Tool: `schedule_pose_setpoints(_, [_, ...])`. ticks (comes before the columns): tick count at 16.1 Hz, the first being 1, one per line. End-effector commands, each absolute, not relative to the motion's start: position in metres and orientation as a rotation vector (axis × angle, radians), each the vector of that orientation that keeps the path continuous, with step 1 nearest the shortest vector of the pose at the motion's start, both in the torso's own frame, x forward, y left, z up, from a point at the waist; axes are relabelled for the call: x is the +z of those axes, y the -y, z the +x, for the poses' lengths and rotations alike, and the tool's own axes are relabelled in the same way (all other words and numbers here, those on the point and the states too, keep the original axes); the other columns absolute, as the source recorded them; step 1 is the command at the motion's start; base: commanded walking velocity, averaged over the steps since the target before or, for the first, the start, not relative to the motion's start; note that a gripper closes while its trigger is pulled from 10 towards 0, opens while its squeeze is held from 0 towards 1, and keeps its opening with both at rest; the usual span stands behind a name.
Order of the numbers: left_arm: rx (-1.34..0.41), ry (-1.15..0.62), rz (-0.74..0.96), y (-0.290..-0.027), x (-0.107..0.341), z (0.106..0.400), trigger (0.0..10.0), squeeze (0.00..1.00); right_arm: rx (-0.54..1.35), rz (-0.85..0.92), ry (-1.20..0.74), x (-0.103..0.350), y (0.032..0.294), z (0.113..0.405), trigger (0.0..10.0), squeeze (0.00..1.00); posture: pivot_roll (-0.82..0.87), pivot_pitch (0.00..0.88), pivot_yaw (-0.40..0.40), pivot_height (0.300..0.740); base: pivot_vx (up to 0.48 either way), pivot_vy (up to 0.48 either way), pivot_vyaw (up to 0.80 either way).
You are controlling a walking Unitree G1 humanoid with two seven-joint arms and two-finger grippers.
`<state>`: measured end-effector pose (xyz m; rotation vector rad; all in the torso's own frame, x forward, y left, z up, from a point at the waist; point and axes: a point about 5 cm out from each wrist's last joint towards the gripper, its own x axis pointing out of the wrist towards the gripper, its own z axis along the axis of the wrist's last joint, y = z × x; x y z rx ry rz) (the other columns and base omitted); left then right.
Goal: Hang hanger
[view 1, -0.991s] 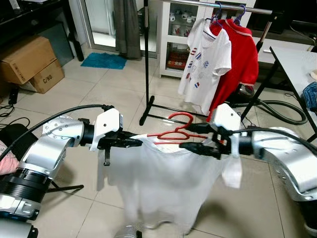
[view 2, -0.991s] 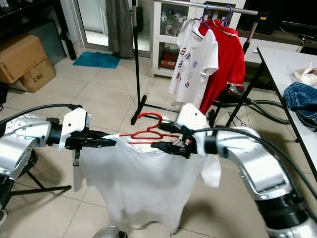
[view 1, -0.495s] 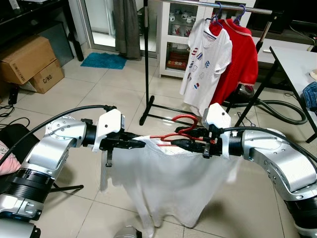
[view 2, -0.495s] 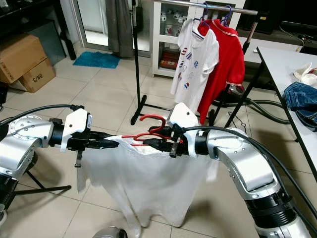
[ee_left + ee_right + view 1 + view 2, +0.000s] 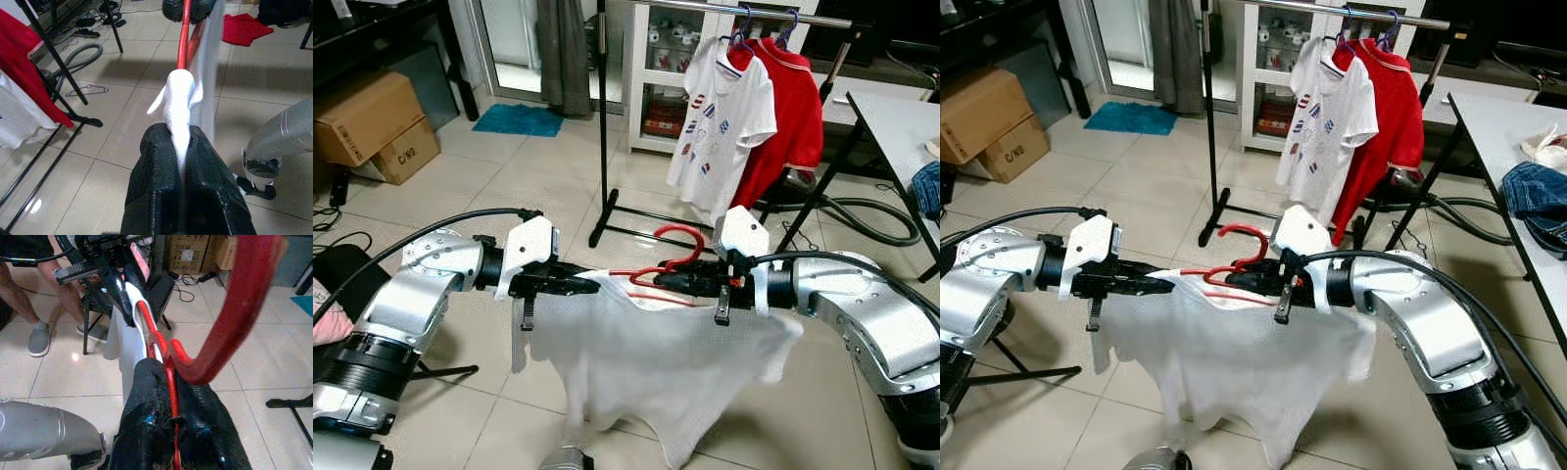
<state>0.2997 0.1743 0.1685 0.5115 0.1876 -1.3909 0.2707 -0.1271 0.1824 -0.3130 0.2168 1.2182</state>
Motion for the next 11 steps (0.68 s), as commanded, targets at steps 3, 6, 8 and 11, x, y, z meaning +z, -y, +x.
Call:
schedule_pose_setpoints(3, [-1.377,-0.126,0.533,-0.172,0.182,0.306,0.0,0.00,1.223,-0.333,-0.201,0.187,0.127,0.273,0.0,0.00,0.05,0.000,0.012,0.740,0.000,0.000,0.00])
schedule_pose_setpoints(6, [-1.363,-0.116,0.529,-0.174,0.185,0.308,0.0,0.00,1.225,-0.301,-0.180,0.190,0.126,0.272,0.0,0.00,0.05,0.000,0.012,0.740,0.000,0.000,0.00])
schedule_pose_setpoints(8, [-1.321,-0.084,0.464,-0.172,0.190,0.312,10.0,0.00,1.206,-0.268,-0.164,0.192,0.124,0.274,0.0,0.00,0.05,0.000,0.010,0.740,0.000,0.000,0.00])
schedule_pose_setpoints(11, [-1.377,-0.069,0.410,-0.171,0.195,0.307,10.0,1.00,1.204,-0.269,-0.182,0.191,0.124,0.275,0.0,0.00,0.06,0.000,0.008,0.740,0.000,0.000,0.00])
